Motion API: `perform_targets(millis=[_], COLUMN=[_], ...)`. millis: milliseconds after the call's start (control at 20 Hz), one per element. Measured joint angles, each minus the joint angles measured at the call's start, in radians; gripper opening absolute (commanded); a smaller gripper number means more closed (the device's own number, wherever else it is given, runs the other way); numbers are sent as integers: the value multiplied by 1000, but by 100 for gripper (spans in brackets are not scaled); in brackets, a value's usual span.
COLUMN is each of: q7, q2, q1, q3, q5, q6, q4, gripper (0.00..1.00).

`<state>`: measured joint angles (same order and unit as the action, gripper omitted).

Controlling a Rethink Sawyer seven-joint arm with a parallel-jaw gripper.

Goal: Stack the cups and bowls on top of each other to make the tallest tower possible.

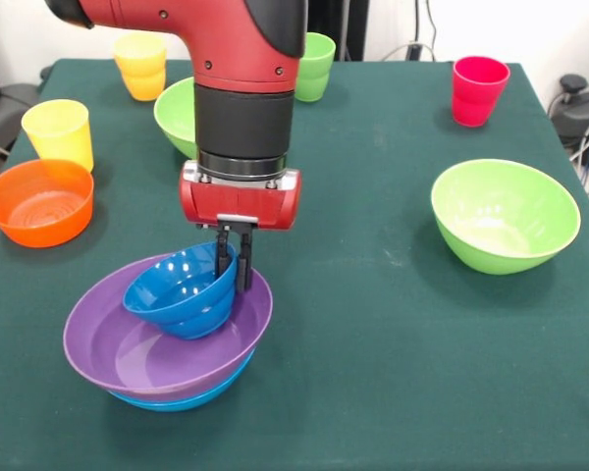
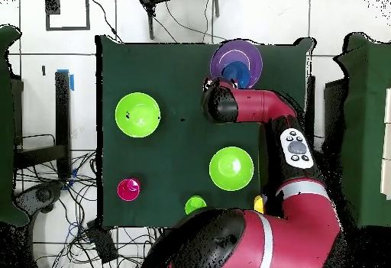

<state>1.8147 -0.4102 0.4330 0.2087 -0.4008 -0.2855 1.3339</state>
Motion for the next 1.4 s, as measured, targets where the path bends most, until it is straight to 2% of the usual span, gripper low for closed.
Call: perform_targets(millis=[1400], q7=[0], q2=[-33], q1=[-81], q3=[-86], q5=[109], q6=[11], q4=[102], gripper=[0])
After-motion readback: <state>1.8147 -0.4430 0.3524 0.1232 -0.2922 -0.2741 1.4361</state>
